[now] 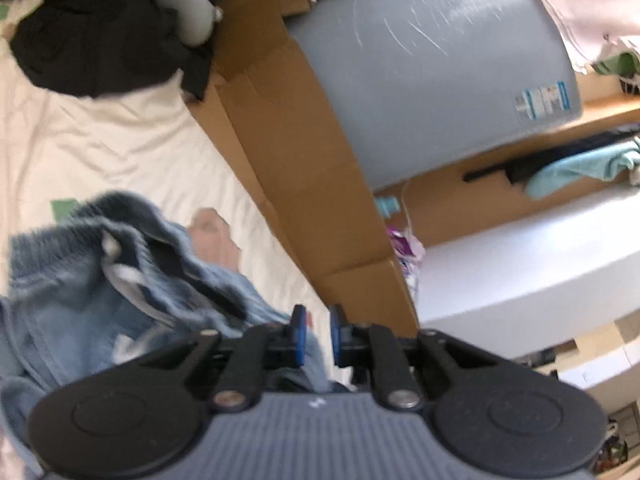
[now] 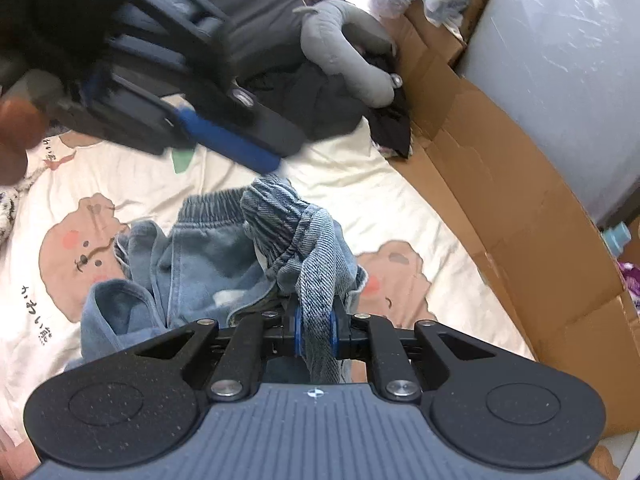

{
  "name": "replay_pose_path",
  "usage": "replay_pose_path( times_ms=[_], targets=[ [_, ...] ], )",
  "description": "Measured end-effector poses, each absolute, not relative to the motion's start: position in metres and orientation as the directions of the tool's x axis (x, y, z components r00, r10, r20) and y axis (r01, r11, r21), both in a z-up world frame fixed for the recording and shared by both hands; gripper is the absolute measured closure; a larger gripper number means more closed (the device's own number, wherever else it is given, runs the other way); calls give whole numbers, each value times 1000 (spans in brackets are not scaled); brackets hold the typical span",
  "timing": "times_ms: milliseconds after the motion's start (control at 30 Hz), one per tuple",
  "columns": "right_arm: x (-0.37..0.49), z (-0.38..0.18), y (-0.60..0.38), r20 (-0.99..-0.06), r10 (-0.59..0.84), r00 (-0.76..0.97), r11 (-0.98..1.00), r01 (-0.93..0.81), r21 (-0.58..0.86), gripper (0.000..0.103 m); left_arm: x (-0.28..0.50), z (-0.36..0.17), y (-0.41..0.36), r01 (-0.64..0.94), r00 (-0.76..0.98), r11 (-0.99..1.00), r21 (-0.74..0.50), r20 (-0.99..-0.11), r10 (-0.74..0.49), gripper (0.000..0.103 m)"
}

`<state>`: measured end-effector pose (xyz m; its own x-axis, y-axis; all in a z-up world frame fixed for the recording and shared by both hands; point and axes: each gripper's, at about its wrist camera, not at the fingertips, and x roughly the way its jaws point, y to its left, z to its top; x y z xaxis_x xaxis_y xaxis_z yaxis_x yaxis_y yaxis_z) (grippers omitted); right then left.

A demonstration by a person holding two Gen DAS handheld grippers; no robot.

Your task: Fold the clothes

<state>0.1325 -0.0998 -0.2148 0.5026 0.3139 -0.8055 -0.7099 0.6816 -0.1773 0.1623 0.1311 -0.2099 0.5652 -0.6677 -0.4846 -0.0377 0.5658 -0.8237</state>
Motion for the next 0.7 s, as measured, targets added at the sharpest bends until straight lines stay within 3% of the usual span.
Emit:
replay_pose_path(
  times_ms=[200, 433, 700],
  targets=[
    [141, -210, -128, -833, 300, 465, 751, -654, -94, 91, 158, -234, 156, -101, 539, 652, -751, -593, -598, 87],
    [151, -204, -183, -838, 242, 489, 804, -585, -109, 92, 153, -265, 171, -104, 485, 776, -622, -713, -506, 86],
    [142, -224, -255, -850, 216, 481, 877, -477, -47, 92, 151, -280, 166, -22, 458, 867, -498, -776, -434, 84]
  ],
)
